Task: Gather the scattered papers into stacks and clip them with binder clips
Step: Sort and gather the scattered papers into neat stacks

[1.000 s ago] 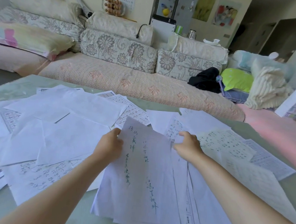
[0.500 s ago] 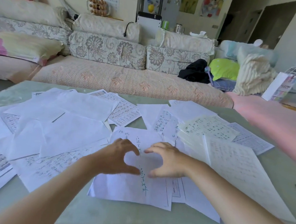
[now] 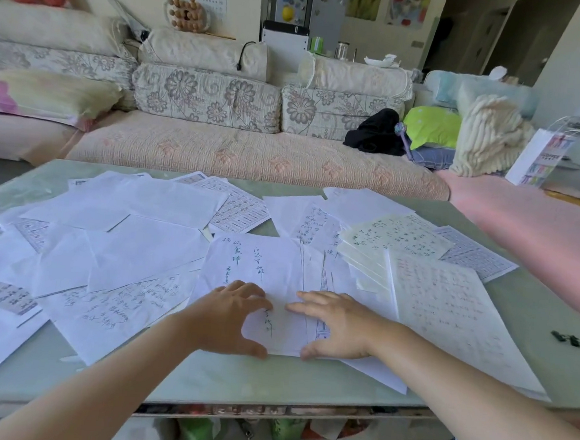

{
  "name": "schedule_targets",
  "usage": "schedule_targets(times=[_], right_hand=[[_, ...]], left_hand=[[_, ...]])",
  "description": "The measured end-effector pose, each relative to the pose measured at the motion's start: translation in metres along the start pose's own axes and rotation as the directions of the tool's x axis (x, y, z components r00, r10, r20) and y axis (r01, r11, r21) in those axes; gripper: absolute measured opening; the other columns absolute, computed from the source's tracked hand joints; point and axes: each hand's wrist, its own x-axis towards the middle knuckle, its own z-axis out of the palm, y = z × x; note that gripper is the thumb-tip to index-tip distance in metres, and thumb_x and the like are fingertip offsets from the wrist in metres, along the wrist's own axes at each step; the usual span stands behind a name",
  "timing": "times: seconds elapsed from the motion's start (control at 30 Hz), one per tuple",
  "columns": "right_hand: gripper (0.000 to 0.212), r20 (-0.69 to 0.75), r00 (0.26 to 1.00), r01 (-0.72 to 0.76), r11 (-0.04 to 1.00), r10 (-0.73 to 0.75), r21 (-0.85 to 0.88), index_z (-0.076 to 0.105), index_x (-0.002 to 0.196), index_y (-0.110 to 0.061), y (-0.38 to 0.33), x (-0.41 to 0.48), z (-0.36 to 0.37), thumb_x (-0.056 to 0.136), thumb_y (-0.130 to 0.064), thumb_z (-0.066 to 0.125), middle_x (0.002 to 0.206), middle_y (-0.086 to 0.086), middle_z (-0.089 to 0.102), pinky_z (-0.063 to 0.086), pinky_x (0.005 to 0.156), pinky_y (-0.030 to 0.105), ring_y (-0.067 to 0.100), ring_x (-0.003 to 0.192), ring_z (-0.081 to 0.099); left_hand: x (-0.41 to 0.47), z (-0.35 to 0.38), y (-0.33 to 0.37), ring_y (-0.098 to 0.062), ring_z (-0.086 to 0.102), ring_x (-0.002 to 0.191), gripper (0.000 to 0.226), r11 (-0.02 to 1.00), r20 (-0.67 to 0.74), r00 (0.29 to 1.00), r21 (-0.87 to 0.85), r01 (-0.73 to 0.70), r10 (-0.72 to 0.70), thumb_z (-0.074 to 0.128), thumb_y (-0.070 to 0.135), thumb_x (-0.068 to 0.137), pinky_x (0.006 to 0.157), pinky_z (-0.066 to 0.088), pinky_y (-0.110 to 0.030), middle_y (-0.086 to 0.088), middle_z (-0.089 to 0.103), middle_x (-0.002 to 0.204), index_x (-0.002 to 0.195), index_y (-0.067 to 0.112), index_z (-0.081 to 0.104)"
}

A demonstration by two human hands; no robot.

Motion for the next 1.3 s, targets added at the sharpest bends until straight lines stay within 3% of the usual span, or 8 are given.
schedule_targets(times=[0.33, 0.57, 0.8, 0.9, 1.0, 1.07, 1.2, 1.3], right_hand=[[0.053, -0.357, 0.909, 0.148, 0.968, -0.214, -0.203, 0.06, 0.127, -0.025, -0.002, 0.007, 0.019, 0.08, -0.047, 0.056, 0.103, -0.008, 0.069, 0.048, 0.069, 0.027, 0.021, 0.091, 0.067], [0.073, -0.39, 0.907, -0.066, 0.969, 0.158, 0.239, 0.038, 0.147, -0.034, 0.008, 0.01, -0.005, 0.083, -0.053, 0.067, 0.147, -0.009, 0.048, 0.038, 0.107, 0.029, 0.011, 0.135, 0.043], [0.027, 0.061, 0.795, -0.162, 0.115, 0.603, 0.98, 0.061, 0.108, -0.02, 0.018, 0.018, -0.025, 0.092, -0.041, 0.063, 0.115, 0.002, 0.054, 0.054, 0.095, 0.053, 0.025, 0.104, 0.054], [0.001, 0.167, 0.769, -0.146, -0.085, 0.617, 0.986, 0.057, 0.095, -0.013, 0.02, 0.024, -0.028, 0.096, -0.014, 0.058, 0.093, 0.006, 0.048, 0.058, 0.082, 0.049, 0.027, 0.085, 0.051], [0.01, 0.009, 0.821, -0.299, 0.417, 0.571, 0.858, 0.066, 0.095, -0.024, 0.025, 0.025, -0.028, 0.09, -0.016, 0.062, 0.095, 0.0, 0.061, 0.051, 0.079, 0.033, 0.019, 0.084, 0.056], [0.038, -0.084, 0.923, -0.322, 0.875, 0.375, 0.36, 0.066, 0.118, -0.032, 0.03, 0.022, -0.028, 0.081, -0.032, 0.072, 0.123, -0.006, 0.062, 0.045, 0.096, 0.029, 0.015, 0.112, 0.055], [0.086, 0.032, 0.983, -0.185, 0.982, 0.183, 0.047, 0.037, 0.149, -0.041, 0.036, 0.015, -0.022, 0.074, -0.058, 0.076, 0.161, -0.011, 0.025, 0.018, 0.119, 0.033, 0.014, 0.148, 0.022], [0.087, -0.047, 0.99, -0.13, 0.991, 0.132, 0.042, 0.03, 0.151, -0.044, 0.046, 0.02, -0.004, 0.077, -0.069, 0.067, 0.163, -0.012, 0.022, 0.016, 0.12, 0.036, 0.012, 0.149, 0.018]], left_hand=[[0.009, 0.004, 0.011, -0.016, 0.062, 0.086, 0.055, 0.981, -0.213, 0.96, 0.106, -0.163, 0.182, 0.06, 0.063, 0.069, 0.065, 0.053, -0.031, 0.013, 0.064, 0.102, 0.111, 0.029, 0.06], [0.018, 0.0, 0.014, -0.026, 0.062, 0.06, 0.038, 0.982, -0.272, 0.949, 0.146, -0.122, 0.158, 0.054, 0.026, 0.072, 0.046, 0.045, -0.026, 0.003, 0.069, 0.078, 0.11, 0.025, 0.055], [0.027, -0.009, 0.014, -0.027, 0.04, 0.055, 0.007, 1.0, -0.257, 0.966, 0.01, -0.007, 0.009, 0.043, 0.016, 0.083, 0.048, 0.045, -0.039, -0.001, 0.04, 0.059, 0.088, 0.02, 0.041], [0.028, -0.013, 0.016, -0.024, 0.045, 0.063, 0.037, 0.996, -0.223, 0.971, -0.046, 0.082, -0.09, 0.043, 0.011, 0.091, 0.056, 0.039, -0.034, -0.002, 0.051, 0.073, 0.125, 0.025, 0.046], [0.026, -0.016, 0.019, -0.014, 0.05, 0.065, 0.086, 1.0, -0.299, 0.954, -0.026, 0.01, -0.018, 0.042, -0.002, 0.086, 0.058, 0.036, -0.025, 0.007, 0.058, 0.121, 0.153, 0.041, 0.01], [0.027, -0.008, 0.013, -0.017, 0.063, 0.073, 0.087, 0.996, -0.299, 0.952, 0.082, -0.045, 0.067, 0.048, -0.005, 0.077, 0.057, 0.038, -0.023, 0.011, 0.044, 0.147, 0.147, 0.044, 0.033], [0.03, 0.013, 0.012, -0.02, 0.067, 0.08, 0.038, 0.982, -0.305, 0.947, 0.184, -0.044, 0.099, 0.054, 0.039, 0.085, 0.052, 0.045, -0.027, 0.01, 0.066, 0.117, 0.122, 0.035, 0.062], [0.033, 0.015, 0.007, -0.016, 0.064, 0.084, 0.063, 0.989, -0.305, 0.948, 0.136, -0.049, 0.089, 0.048, 0.07, 0.077, 0.06, 0.053, -0.029, 0.012, 0.07, 0.098, 0.124, 0.031, 0.061]])
